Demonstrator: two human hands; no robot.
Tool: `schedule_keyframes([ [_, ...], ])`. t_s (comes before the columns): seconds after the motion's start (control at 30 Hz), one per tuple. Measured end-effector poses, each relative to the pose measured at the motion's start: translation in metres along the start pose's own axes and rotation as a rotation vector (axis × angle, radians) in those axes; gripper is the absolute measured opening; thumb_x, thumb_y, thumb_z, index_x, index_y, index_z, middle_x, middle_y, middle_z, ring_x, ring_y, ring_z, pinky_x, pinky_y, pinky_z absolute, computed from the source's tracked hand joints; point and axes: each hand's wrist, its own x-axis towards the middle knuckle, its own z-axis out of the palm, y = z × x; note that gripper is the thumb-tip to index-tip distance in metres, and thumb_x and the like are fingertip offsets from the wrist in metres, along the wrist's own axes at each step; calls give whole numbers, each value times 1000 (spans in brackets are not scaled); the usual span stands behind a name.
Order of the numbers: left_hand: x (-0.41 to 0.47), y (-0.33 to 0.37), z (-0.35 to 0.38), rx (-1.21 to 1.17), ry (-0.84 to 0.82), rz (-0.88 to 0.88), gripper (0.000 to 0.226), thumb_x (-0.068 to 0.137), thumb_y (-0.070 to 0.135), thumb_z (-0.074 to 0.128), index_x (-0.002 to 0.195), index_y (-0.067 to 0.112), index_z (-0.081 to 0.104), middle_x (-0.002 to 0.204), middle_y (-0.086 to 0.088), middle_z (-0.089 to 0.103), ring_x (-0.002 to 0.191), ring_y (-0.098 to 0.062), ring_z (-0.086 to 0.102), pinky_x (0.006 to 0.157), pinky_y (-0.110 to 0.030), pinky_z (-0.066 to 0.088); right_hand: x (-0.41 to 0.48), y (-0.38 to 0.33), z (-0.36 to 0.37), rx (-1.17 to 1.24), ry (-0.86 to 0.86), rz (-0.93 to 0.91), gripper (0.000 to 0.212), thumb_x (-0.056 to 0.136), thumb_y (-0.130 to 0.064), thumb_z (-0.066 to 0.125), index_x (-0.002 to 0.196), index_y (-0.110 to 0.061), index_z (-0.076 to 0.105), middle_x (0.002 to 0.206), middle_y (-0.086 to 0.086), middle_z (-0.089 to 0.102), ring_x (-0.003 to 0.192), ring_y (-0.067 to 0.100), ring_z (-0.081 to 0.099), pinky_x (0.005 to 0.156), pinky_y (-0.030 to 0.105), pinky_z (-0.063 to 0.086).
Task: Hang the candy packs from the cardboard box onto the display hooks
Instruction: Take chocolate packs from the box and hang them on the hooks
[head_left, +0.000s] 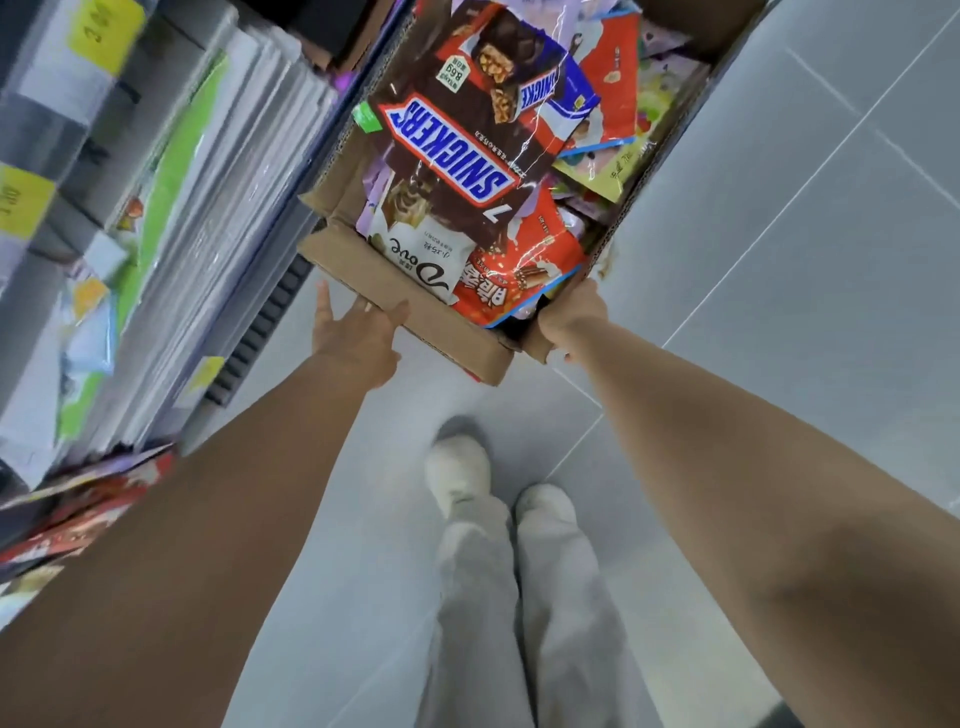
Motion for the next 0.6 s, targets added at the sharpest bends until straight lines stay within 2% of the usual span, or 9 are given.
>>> schedule_keyframes([
  [0.07, -12, -8, 16, -19, -28, -12, 62, 95, 36, 47, 148, 31, 15, 157, -2, 15, 147, -12, 0, 109, -54, -20, -11, 7, 14, -43, -5, -12, 49, 89, -21, 56, 130, -5, 32, 132, 15, 49, 116, 33, 55, 86, 38, 49],
  [0.17, -23, -25, 45, -85, -15, -37, 63, 95, 33, 48, 148, 33, 15, 158, -1, 13, 147, -9, -3, 109, -53, -20, -22, 20, 39, -49, -15, -11, 47, 90, -19, 55, 129, -6, 32, 131, 14, 49, 114, 32, 55, 77, 36, 47],
  [0.27, -31, -42, 68, -94, 20, -51, 64, 94, 32, 49, 148, 33, 16, 158, 0, 13, 147, -10, -4, 111, -52, -18, -31, 26, 60, -21, -17, -10, 50, 90, -20, 56, 131, -6, 31, 133, 14, 48, 117, 33, 53, 86, 38, 49],
  [0.33, -34, -48, 73, -72, 16, -76, 59, 94, 28, 48, 147, 34, 20, 154, -3, 27, 146, -12, 8, 114, -52, -15, -38, 31, 72, 0, -19, -11, 49, 91, -21, 54, 132, -6, 31, 134, 14, 47, 118, 32, 52, 89, 39, 48],
  [0.4, -38, -48, 67, -21, 36, -116, 51, 92, 17, 43, 140, 34, 37, 130, -4, 54, 132, -18, 38, 118, -47, 5, -44, 34, 81, 6, -27, -18, 49, 91, -20, 54, 131, -6, 31, 134, 14, 48, 117, 32, 52, 91, 39, 49],
  [0.47, -40, -40, 49, -59, 140, -136, 38, 90, 15, 40, 122, 29, 57, 110, -5, 62, 109, -25, 53, 104, -39, 30, -48, 35, 88, 9, -61, -24, 49, 90, -19, 56, 130, -6, 32, 132, 14, 50, 114, 32, 56, 88, 38, 51],
  [0.5, -39, -35, 39, -238, 186, -158, 31, 91, 17, 40, 113, 23, 62, 108, -7, 63, 105, -28, 56, 97, -38, 38, -52, 34, 89, 18, -99, -19, 48, 90, -17, 57, 129, -7, 33, 131, 14, 52, 111, 32, 59, 85, 38, 51],
  [0.6, -33, -18, 8, -1062, 204, -282, 22, 92, 30, 48, 97, 15, 63, 106, -8, 65, 99, -26, 63, 88, -36, 52, -59, 30, 80, -15, -231, -3, 35, 91, -19, 55, 121, -9, 41, 128, 11, 58, 105, 29, 65, 81, 38, 53],
])
